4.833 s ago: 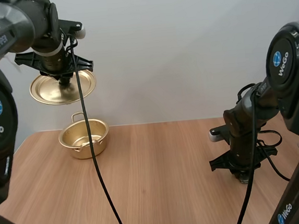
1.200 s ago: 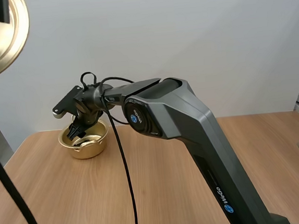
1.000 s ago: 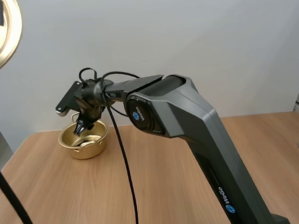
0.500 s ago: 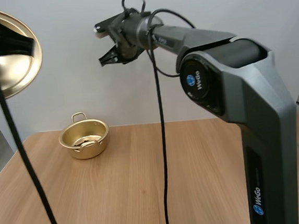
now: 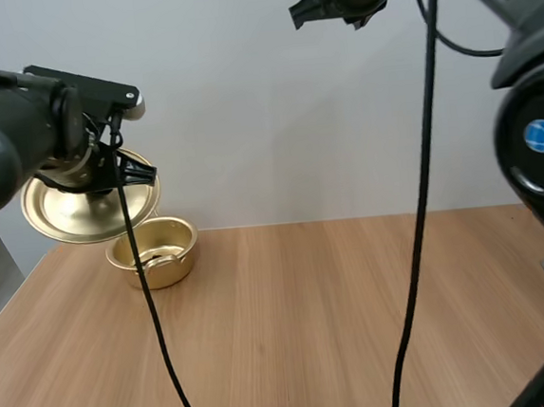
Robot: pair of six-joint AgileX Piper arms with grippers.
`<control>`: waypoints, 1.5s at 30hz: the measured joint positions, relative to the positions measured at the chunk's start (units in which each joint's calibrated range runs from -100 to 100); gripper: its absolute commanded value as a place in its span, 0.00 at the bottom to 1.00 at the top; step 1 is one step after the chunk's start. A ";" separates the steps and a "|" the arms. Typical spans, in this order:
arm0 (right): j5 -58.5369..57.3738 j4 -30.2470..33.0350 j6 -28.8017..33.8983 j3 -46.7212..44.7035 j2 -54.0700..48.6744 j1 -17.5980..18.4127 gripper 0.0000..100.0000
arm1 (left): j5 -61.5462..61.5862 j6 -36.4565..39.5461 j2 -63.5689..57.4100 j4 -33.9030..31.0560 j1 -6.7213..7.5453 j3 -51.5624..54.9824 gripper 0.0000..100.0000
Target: Open the pot, put the car inside, and close it
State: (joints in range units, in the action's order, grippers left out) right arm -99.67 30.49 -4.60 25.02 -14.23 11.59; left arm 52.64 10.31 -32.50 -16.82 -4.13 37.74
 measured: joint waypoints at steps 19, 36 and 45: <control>-0.29 0.95 -5.11 0.00 -24.78 -2.93 0.00 | -36.58 1.53 27.98 0.14 0.00 -1.60 0.00; -0.29 1.87 -5.91 0.00 -26.74 -2.93 0.00 | -22.32 2.31 34.33 1.37 0.00 -9.00 0.00; -0.29 1.87 -5.91 0.00 -27.15 -2.93 0.00 | -12.23 -2.23 36.99 8.26 0.00 -14.51 0.00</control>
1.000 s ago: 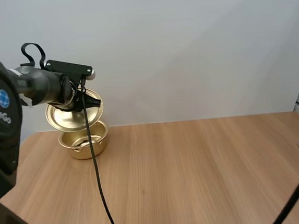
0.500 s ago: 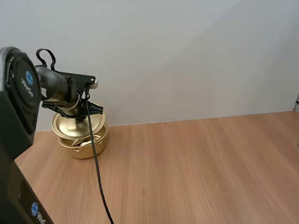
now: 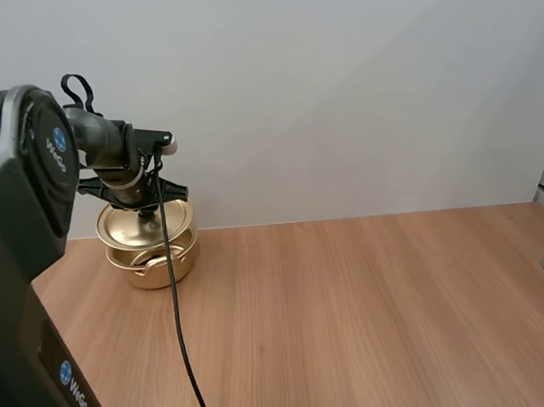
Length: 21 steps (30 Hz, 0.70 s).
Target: Open the pot, put the car inside, and close it
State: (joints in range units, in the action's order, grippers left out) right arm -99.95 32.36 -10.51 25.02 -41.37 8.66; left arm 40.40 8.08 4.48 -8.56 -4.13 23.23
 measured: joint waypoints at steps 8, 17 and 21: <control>0.00 0.00 0.00 0.00 -1.88 0.00 0.00 | 1.59 0.00 3.02 0.16 0.00 -0.90 0.00; 0.00 0.00 0.00 0.00 -2.63 0.00 0.00 | 3.98 -0.92 7.17 0.16 0.00 -1.63 0.00; 0.00 0.00 0.00 0.00 -2.63 0.00 0.00 | 3.46 -0.92 7.15 0.16 0.00 -1.63 0.00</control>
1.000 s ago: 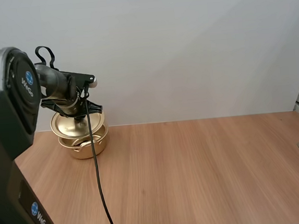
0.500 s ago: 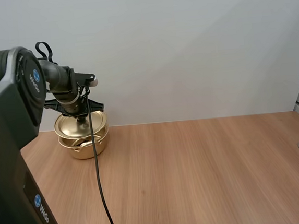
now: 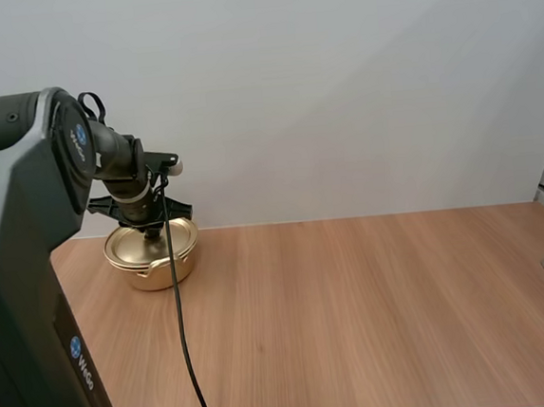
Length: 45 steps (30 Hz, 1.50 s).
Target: Open the pot, put the car inside, and close it
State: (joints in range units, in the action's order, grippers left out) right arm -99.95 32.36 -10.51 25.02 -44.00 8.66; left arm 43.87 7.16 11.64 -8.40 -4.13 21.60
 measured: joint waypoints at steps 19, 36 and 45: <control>0.00 0.00 0.00 0.00 0.00 0.00 0.00 | -3.17 -0.65 0.04 -5.79 1.13 0.00 1.00; 0.00 -0.30 0.00 0.00 0.00 0.00 0.00 | -10.52 1.21 -5.86 -9.93 0.46 -4.56 0.01; 0.00 -0.30 1.23 -3.96 0.00 -0.05 0.00 | -16.66 12.32 -14.65 -9.92 -2.44 -11.02 0.00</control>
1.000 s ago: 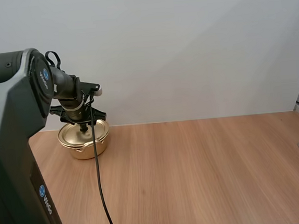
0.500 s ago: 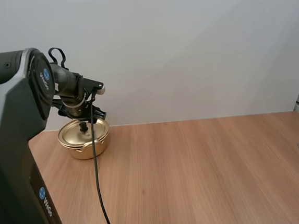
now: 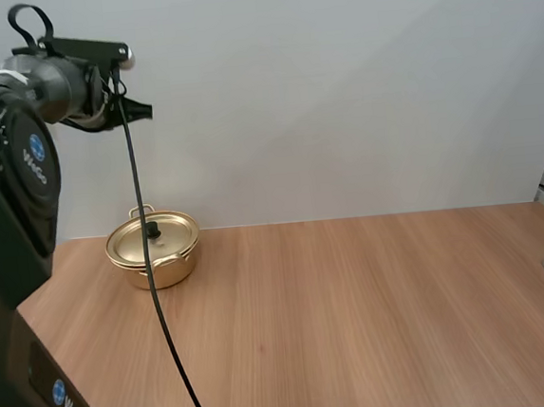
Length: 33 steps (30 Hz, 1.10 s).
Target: Open the pot, put the car inside, and close it
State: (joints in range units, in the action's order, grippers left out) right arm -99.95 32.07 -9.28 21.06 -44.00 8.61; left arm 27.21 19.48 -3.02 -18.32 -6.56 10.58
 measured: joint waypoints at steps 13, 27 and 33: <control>5.16 -6.79 13.26 -23.62 -2.90 -3.65 0.00 | 1.25 -0.19 -21.90 4.53 -0.19 3.49 0.00; 42.04 -8.20 17.24 -51.43 -2.69 -3.65 0.00 | 0.42 -0.19 -47.85 7.39 5.80 30.07 0.00; 57.22 -9.09 17.24 -63.63 -2.69 -3.65 0.00 | -10.43 -0.19 -59.38 6.99 6.59 41.85 0.00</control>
State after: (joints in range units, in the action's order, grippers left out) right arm -42.74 22.98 7.96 -42.57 -46.69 4.96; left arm 16.78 19.29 -62.39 -11.32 0.02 52.42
